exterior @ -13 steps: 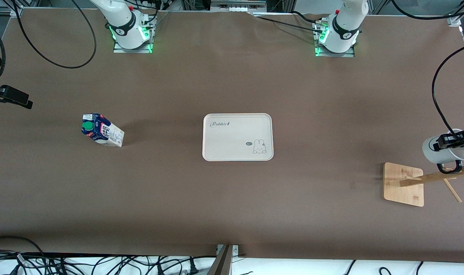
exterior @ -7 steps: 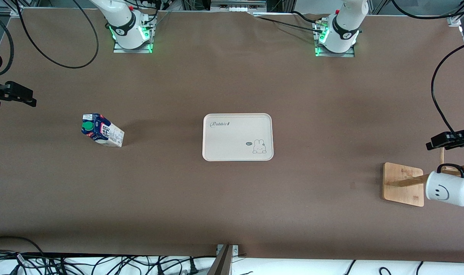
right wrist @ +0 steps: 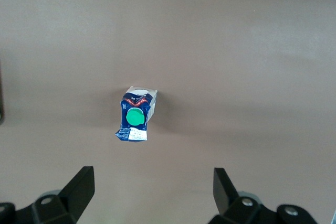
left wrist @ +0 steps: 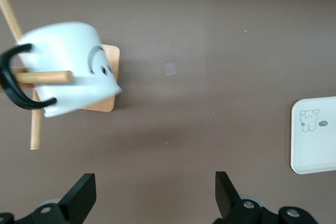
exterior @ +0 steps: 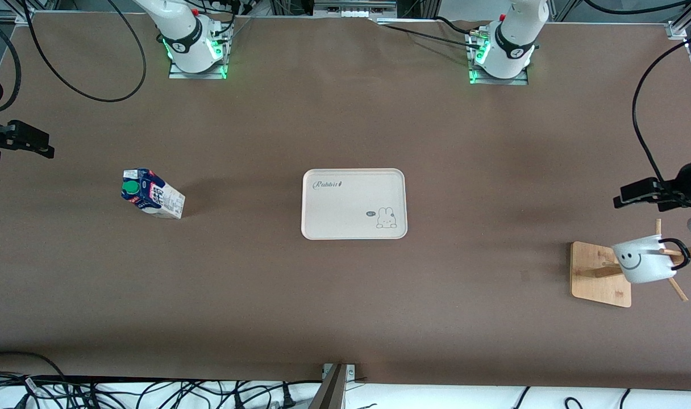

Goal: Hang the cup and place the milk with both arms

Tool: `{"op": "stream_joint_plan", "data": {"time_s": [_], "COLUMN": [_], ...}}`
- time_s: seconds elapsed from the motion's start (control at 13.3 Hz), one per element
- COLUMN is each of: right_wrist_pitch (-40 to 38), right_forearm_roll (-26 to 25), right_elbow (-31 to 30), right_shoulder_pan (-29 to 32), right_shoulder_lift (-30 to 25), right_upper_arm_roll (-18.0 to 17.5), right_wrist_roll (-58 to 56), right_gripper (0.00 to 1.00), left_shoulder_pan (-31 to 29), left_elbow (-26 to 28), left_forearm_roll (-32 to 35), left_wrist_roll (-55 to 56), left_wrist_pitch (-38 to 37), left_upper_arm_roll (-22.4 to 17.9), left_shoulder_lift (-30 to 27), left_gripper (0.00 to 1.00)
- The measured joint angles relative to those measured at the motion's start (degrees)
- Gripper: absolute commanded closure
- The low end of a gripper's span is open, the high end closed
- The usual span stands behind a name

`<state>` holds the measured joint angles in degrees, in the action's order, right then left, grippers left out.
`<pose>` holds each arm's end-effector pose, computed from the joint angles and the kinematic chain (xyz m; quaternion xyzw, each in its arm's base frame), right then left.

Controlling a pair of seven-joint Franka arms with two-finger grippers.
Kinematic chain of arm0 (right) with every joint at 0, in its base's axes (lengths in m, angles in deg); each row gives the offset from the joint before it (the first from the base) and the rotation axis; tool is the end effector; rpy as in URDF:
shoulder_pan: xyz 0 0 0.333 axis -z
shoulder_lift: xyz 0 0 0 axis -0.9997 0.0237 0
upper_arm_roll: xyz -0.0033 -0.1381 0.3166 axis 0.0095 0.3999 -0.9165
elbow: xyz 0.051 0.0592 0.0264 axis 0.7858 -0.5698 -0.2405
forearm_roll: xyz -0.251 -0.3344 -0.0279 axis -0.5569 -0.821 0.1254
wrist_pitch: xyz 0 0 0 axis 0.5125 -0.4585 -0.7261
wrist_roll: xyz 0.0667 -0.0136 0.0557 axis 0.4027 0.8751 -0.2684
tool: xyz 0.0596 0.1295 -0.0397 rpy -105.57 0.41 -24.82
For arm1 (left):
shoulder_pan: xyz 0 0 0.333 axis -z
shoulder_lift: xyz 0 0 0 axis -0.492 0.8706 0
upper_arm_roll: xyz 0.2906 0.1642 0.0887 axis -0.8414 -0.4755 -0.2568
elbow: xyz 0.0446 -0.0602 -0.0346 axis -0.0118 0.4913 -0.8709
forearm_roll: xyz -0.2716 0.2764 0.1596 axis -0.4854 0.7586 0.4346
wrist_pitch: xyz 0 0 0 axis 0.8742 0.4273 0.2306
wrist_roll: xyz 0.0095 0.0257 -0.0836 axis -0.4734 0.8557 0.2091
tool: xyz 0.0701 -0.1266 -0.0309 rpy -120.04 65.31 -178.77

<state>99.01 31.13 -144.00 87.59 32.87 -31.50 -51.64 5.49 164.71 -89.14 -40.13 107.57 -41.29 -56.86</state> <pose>0.6249 -0.0484 0.5912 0.9980 0.0497 -0.0321 0.0202 0.6779 0.0503 0.5316 0.9981 -0.0257 -0.0125 0.0553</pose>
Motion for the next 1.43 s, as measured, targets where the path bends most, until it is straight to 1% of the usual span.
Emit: {"op": "stream_joint_plan", "data": {"time_s": [0.23,0.38,0.53,0.6,0.75,0.9,0.98,1.05,1.21,1.43], "right_wrist_pitch": [0.0,-0.1,-0.8,-0.9,-1.0,-1.1,-1.1,-1.1,-1.1,-2.2], "right_forearm_roll": [0.0,0.0,0.0,0.0,0.0,0.0,0.0,0.0,0.0,0.0], "right_elbow": [0.0,0.0,0.0,0.0,0.0,0.0,0.0,0.0,0.0,0.0], "right_shoulder_pan": [0.0,0.0,0.0,0.0,0.0,0.0,0.0,0.0,0.0,0.0], "right_shoulder_lift": [0.0,0.0,0.0,0.0,0.0,0.0,0.0,0.0,0.0,0.0], "right_upper_arm_roll": [0.0,0.0,0.0,0.0,0.0,0.0,0.0,0.0,0.0,0.0], "right_wrist_roll": [0.0,0.1,1.7,2.5,3.1,3.1,3.1,3.1,3.1,3.1], "right_gripper": [0.00,0.00,0.00,0.00,0.00,0.00,0.00,0.00,0.00,0.00], "left_shoulder_pan": [2.3,3.3,5.2,8.0,15.4,21.2,23.5,25.1,26.3,26.4], "left_elbow": [0.0,0.1,2.0,4.1,9.3,14.1,16.1,17.7,19.6,20.3], "left_forearm_roll": [0.0,0.0,0.0,0.0,0.0,0.0,0.0,0.0,0.0,0.0], "left_wrist_roll": [0.0,-0.1,-0.4,-0.4,-0.4,-0.3,0.1,1.2,3.3,3.5], "left_wrist_pitch": [-2.5,-2.7,-2.7,-2.3,1.9,6.8,7.9,8.3,8.8,8.8], "left_upper_arm_roll": [0.6,0.5,-0.6,-3.3,-10.9,-16.4,-18.6,-20.3,-22.2,-22.4], "left_shoulder_lift": [-2.8,-4.0,-5.8,-7.3,-10.6,-13.7,-15.3,-16.8,-19.1,-20.6], "left_gripper": [0.00,0.00,0.00,0.00,0.00,0.00,0.00,0.00,0.00,0.00]}}
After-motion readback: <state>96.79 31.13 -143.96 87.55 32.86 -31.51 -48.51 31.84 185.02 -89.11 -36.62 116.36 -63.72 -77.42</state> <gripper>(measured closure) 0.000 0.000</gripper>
